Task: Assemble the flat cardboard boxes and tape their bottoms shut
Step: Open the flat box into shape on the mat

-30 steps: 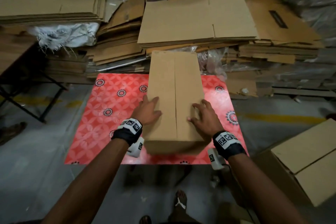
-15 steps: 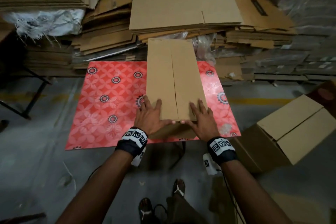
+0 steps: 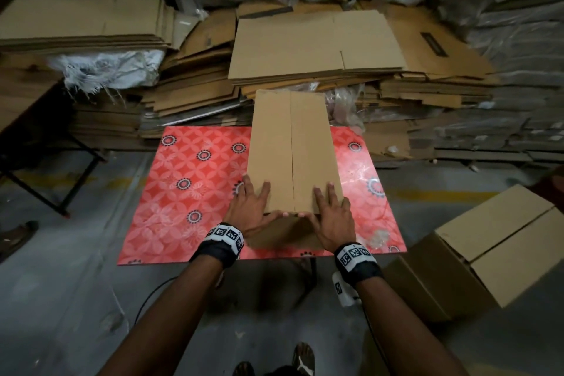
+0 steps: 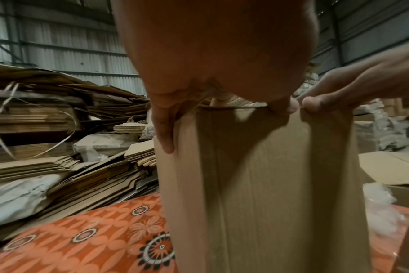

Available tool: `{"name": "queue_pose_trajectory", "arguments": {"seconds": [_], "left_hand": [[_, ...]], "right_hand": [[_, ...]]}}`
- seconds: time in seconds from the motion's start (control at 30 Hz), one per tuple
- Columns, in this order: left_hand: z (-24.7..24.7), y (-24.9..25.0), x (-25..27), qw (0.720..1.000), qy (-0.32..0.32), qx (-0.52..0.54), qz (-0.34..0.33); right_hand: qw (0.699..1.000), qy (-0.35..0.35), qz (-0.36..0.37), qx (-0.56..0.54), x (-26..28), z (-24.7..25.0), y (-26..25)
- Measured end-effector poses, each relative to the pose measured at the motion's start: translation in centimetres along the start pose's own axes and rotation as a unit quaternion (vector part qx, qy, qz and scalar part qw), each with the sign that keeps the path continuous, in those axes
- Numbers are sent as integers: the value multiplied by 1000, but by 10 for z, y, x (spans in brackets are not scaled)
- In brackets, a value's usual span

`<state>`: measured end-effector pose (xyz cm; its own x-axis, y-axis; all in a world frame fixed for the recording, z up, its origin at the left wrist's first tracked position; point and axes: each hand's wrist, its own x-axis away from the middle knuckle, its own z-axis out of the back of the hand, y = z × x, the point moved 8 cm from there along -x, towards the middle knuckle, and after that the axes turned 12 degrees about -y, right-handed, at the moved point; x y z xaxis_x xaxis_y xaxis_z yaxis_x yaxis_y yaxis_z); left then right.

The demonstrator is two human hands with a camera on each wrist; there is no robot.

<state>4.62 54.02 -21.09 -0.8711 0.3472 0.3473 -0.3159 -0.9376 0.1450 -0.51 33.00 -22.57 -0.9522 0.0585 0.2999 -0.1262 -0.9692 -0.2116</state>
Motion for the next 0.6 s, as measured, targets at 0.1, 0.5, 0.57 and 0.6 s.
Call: {"name": "queue_pose_trajectory", "arguments": {"seconds": [0.1, 0.5, 0.57, 0.6], "left_hand": [[4, -3, -6, 1000, 4, 2, 0], [21, -10, -9, 992, 78, -93, 31], [24, -13, -13, 994, 85, -64, 39], [26, -14, -13, 994, 87, -54, 40]], "right_hand": [[1000, -2, 0, -16, -10, 3, 1], [1000, -4, -1, -18, -27, 8, -6], [1000, -3, 3, -26, -31, 10, -7], [1000, -3, 4, -26, -32, 10, -7]]}}
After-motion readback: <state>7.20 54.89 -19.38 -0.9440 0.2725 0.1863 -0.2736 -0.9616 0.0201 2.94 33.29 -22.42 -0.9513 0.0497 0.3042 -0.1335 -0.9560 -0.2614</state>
